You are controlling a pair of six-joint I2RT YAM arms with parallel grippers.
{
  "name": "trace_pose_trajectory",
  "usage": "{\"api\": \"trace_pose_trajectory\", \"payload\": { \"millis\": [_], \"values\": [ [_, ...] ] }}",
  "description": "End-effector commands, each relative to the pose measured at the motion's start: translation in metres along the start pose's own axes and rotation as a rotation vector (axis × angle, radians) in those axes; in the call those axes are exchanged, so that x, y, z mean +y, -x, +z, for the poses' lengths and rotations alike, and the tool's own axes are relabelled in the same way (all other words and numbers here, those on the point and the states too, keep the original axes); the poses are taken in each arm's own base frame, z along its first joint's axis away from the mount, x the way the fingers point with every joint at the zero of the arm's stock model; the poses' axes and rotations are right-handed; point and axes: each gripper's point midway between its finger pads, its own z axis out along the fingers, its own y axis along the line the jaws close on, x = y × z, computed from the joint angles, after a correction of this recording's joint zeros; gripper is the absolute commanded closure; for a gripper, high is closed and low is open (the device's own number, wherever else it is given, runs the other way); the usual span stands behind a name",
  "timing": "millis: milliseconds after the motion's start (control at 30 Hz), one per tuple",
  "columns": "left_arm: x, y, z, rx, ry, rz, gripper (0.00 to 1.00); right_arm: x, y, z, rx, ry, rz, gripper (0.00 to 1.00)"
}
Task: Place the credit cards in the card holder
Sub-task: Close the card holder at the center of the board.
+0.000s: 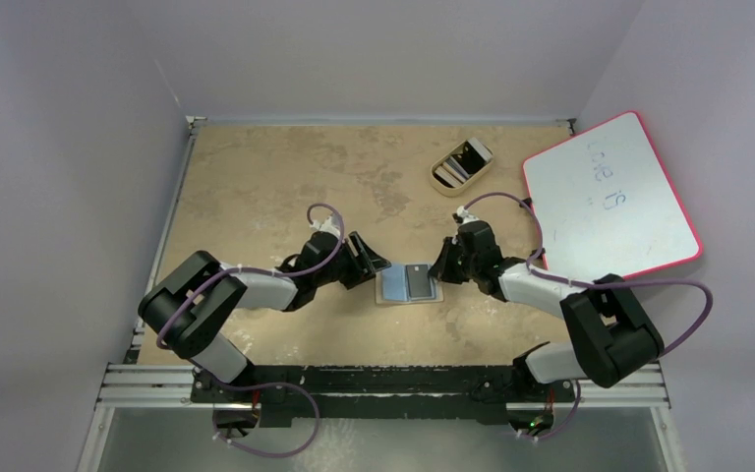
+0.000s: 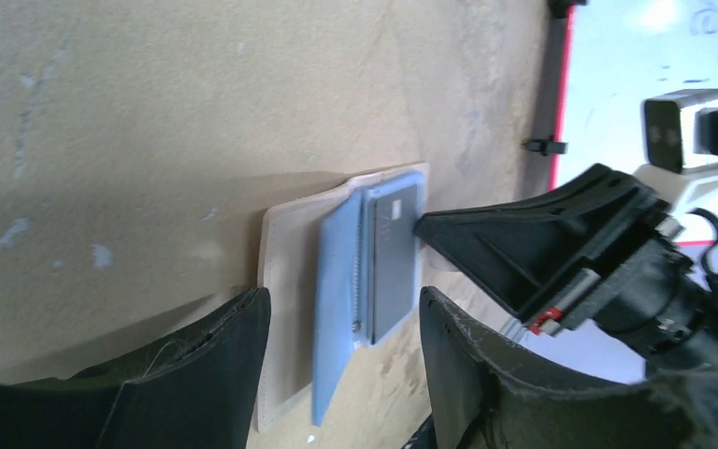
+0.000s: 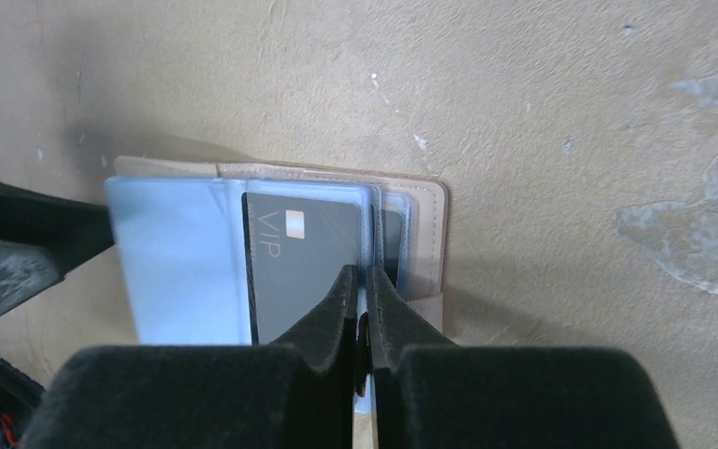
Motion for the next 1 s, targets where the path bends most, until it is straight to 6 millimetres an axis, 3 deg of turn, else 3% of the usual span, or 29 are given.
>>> {"api": "trace_pose_trajectory", "payload": {
  "millis": [0, 300, 533, 800, 967],
  "values": [
    [-0.080, -0.003, -0.014, 0.013, -0.300, -0.023, 0.42, 0.001, 0.004, 0.001, -0.020, 0.003, -0.009, 1.00],
    [-0.098, -0.019, -0.006, 0.058, -0.334, 0.018, 0.46, 0.001, 0.003, 0.000, -0.021, 0.002, -0.008, 1.00],
    [-0.098, -0.023, 0.001, 0.074, -0.322, 0.045, 0.49, 0.019, 0.009, -0.005, -0.034, 0.088, -0.019, 1.00],
    [-0.064, -0.022, 0.017, 0.059, -0.175, 0.125, 0.64, 0.049, 0.004, -0.007, 0.005, 0.206, -0.021, 1.00],
    [-0.044, -0.020, 0.025, 0.049, -0.086, 0.163, 0.68, 0.037, 0.000, -0.008, 0.034, 0.136, -0.039, 0.98]
  ]
}}
